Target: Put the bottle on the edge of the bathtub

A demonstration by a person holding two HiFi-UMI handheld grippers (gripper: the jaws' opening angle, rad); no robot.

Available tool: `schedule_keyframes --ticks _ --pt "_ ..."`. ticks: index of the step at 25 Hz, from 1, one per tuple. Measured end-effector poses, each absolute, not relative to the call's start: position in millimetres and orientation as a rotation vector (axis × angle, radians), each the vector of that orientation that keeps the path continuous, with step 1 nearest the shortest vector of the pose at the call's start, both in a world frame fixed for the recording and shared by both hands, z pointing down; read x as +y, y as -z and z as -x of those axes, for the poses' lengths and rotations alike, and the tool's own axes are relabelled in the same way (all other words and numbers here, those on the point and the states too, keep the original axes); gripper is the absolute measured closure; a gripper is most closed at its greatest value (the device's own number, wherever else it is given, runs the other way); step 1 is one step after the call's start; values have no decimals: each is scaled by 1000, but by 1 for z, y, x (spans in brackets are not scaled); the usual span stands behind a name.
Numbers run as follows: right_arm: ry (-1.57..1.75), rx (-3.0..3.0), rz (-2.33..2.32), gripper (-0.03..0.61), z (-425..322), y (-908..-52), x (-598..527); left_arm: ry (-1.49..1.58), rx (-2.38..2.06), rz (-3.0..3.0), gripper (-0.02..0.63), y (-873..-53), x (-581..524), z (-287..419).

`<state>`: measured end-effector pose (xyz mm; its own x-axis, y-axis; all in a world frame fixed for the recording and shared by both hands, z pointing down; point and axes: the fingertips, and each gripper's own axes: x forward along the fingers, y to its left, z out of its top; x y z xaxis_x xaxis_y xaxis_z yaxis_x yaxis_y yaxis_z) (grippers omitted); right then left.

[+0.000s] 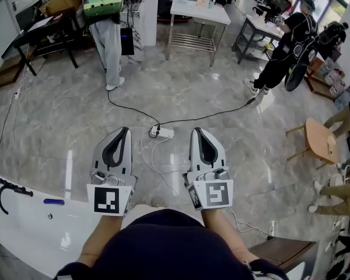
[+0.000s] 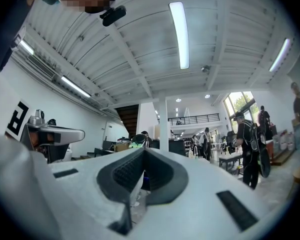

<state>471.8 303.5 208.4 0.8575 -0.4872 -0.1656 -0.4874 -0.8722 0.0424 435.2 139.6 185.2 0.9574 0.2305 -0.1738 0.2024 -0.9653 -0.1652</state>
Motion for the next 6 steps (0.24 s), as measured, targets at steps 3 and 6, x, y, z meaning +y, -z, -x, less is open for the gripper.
schedule_keyframes --ticks 3,6 --pt "-267 798 3023 578 -472 -214 307 -276 -328 2962 611 -192 144 -435" --pt "-268 800 3025 578 -473 -218 309 -199 -313 2952 611 -204 144 -436"
